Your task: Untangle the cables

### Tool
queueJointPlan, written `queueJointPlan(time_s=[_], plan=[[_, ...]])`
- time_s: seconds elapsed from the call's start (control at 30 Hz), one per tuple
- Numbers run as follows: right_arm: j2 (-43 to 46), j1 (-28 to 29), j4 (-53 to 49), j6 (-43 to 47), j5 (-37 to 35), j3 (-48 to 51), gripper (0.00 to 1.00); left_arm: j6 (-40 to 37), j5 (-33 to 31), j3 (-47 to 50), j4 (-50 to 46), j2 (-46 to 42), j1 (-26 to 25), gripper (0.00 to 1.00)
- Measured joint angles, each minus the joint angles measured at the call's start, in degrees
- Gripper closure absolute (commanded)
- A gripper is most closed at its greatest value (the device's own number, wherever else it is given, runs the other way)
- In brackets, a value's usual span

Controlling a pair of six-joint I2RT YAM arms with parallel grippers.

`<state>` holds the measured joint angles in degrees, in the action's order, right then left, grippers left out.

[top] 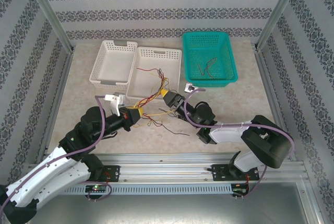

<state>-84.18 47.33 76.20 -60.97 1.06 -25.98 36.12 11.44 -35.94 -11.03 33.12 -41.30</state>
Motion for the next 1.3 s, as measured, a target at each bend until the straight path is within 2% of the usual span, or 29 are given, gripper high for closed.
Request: queueJointPlan(time_s=[0.17, 0.33, 0.37, 0.47, 0.5, 0.8, 0.93, 1.1, 1.3], plan=[[0.5, -1.6, 0.1, -0.2, 0.4, 0.0, 1.00, 0.0, 0.2, 1.0, 0.0, -0.9, 0.0, 1.00], [2.9, -3.0, 0.1, -0.2, 1.0, 1.0, 1.00, 0.0, 0.2, 1.4, 0.0, -1.0, 0.0, 1.00], [3.6, -3.3, -0.1, -0.2, 1.4, 1.2, 0.94, 0.0, 0.2, 1.5, 0.0, -1.1, 0.0, 1.00], [5.6, -3.7, -2.3, -0.4, 2.9, 1.4, 0.59, 0.0, 0.2, 1.5, 0.0, -1.3, 0.0, 1.00], [6.3, -3.7, -3.0, -0.4, 3.1, 1.5, 0.53, 0.0, 0.2, 1.5, 0.0, -1.3, 0.0, 1.00], [7.1, -2.8, -5.5, -2.0, 4.2, 7.8, 0.54, 0.0, 0.2, 1.5, 0.0, -1.4, 0.0, 1.00], [3.1, -2.4, -3.5, -2.8, 4.4, 7.7, 0.53, 0.4, 0.2, 1.5, 0.4, -1.3, 0.0, 1.00], [-3.0, -1.7, -2.2, -3.8, 4.4, 5.6, 0.48, 0.9, 0.2, 1.5, 1.3, -1.3, 0.0, 1.00], [-2.9, 0.1, -0.7, -2.1, 3.5, 3.8, 0.47, 1.7, 0.4, 1.7, 2.8, -1.3, 0.0, 1.00]])
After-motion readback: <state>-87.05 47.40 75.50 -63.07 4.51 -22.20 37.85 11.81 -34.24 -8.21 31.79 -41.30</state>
